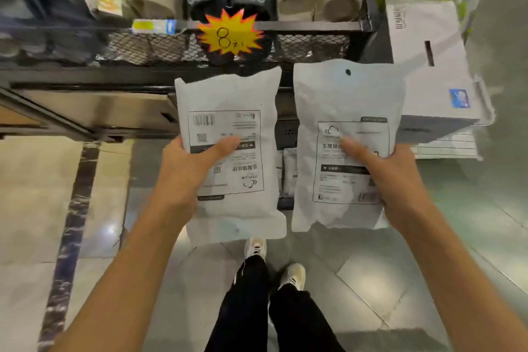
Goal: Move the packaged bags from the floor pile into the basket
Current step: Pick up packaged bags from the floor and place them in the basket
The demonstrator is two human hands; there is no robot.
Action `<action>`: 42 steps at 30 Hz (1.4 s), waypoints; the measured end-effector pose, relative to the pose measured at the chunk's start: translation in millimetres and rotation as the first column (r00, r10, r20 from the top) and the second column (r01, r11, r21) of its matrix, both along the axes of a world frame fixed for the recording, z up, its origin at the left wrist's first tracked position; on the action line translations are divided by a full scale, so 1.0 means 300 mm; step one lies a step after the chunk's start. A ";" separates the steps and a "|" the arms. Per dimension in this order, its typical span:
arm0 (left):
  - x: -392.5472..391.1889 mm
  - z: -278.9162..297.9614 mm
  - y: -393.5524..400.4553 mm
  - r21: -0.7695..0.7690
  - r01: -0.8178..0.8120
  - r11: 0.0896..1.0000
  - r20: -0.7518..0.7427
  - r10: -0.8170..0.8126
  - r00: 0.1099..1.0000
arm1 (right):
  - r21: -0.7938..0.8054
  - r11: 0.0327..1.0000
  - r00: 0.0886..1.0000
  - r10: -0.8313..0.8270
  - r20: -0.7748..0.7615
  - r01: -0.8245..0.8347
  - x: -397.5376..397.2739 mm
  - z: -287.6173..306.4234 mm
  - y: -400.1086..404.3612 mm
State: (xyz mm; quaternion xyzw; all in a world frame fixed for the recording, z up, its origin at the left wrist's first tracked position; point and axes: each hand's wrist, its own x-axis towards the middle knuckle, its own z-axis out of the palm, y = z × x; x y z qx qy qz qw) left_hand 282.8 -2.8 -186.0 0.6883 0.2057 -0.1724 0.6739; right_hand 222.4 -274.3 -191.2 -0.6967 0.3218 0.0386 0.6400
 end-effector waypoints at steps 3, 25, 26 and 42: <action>0.095 -0.157 0.018 0.007 -0.005 1.000 -0.031 0.006 0.999 | 0.008 1.000 0.999 0.023 -0.033 -0.023 0.097 -0.167 0.023; 0.355 -1.682 -0.181 0.076 0.036 0.996 -0.247 -0.016 0.969 | -0.032 0.992 0.953 0.111 -0.282 -0.126 0.418 -1.807 -0.155; 0.365 -1.711 -0.187 0.072 0.029 0.997 -0.258 -0.010 0.966 | -0.053 0.990 0.950 0.113 -0.290 -0.134 0.428 -1.861 -0.156; 0.444 -2.047 -0.216 0.038 0.061 0.997 -0.392 -0.041 0.919 | -0.582 0.714 0.866 0.071 -0.494 -0.390 0.477 -2.301 -0.170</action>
